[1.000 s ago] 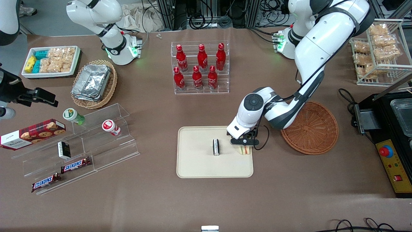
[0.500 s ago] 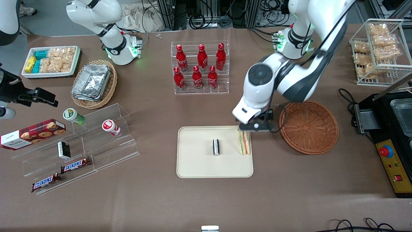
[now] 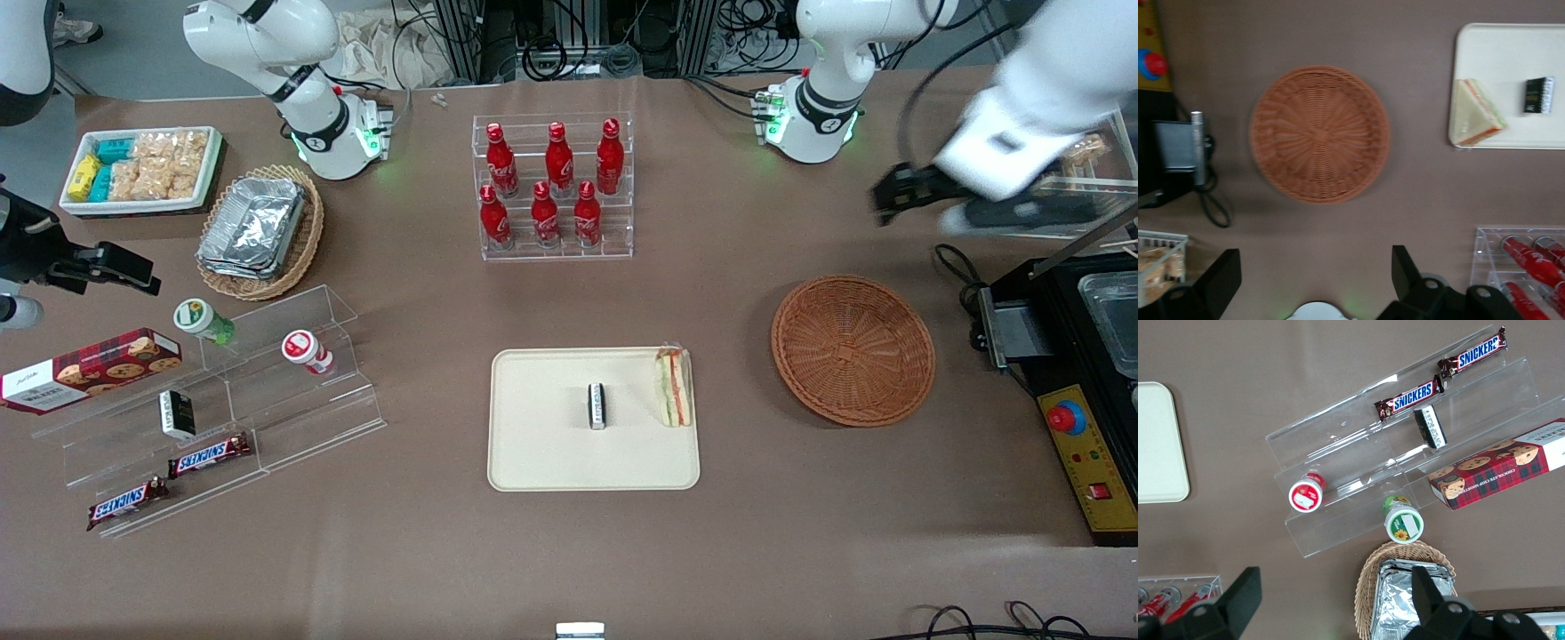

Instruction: Place sandwich from basket to tray

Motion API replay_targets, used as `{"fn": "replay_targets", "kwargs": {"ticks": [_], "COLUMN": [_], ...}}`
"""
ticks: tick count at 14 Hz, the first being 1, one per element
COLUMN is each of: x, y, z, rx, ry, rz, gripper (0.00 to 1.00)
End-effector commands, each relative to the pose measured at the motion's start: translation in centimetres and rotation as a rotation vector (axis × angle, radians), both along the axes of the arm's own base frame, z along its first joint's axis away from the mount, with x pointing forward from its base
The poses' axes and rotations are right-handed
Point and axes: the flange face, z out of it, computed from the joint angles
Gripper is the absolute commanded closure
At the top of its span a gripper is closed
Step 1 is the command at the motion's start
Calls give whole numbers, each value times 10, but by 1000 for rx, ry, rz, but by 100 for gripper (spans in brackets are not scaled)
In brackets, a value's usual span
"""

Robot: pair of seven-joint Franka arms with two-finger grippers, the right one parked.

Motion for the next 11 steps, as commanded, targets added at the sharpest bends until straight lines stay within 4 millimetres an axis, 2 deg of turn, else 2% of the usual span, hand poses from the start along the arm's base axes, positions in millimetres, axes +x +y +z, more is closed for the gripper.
{"fn": "replay_targets", "kwargs": {"ticks": [1,2,3,6,7,11], "x": [5,13,25,76,78,69], "y": [15,14,6,-16,-24,-22], "z": [-22,-27,-23,-23,-21,-18], "rx": [-26,-20,-13,-32,-27,-21], "ry": [56,61,48,39,44,79], "rz": [-4,14,29,2,-10,-13], "gripper": [0,0,0,0,0,0]}}
